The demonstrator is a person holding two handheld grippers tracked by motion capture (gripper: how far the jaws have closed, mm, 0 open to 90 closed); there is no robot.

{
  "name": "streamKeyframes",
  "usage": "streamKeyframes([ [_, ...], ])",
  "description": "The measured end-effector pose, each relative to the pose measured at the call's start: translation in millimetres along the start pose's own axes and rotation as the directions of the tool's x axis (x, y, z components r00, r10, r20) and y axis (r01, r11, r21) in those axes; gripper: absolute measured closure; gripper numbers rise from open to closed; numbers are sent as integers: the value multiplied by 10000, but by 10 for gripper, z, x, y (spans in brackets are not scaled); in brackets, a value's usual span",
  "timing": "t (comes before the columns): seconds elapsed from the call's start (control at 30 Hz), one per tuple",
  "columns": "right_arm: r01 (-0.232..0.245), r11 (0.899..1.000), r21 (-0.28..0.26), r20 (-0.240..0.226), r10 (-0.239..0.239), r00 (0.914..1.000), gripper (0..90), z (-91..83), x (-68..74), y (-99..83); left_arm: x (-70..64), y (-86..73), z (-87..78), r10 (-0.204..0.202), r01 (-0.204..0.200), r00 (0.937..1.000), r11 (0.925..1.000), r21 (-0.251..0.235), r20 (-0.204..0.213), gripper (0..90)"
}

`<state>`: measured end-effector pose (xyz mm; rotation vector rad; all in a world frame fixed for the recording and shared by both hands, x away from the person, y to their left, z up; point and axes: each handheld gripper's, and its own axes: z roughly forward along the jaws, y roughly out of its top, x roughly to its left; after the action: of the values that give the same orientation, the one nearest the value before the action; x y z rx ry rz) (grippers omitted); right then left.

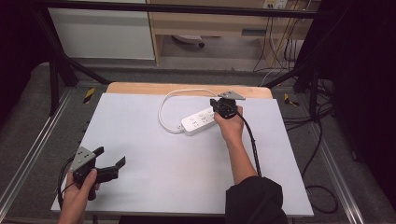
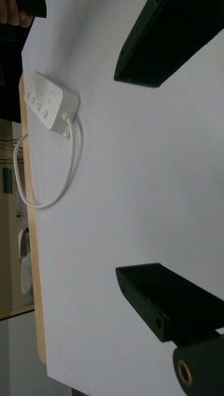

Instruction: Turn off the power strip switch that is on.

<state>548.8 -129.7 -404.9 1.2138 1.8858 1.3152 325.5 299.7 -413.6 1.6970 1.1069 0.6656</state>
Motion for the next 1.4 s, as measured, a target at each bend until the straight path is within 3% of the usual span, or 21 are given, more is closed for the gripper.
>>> streamKeyframes([
  [1.0,383,9962,783,-238,-365,9990,900,236,199,-205,2,9,7,-90,90,10000,9999,-73,40,58],
  [1.4,315,9940,1045,-166,-299,9994,900,336,246,-299,6,7,4,-109,110,9999,9999,-50,71,59],
])
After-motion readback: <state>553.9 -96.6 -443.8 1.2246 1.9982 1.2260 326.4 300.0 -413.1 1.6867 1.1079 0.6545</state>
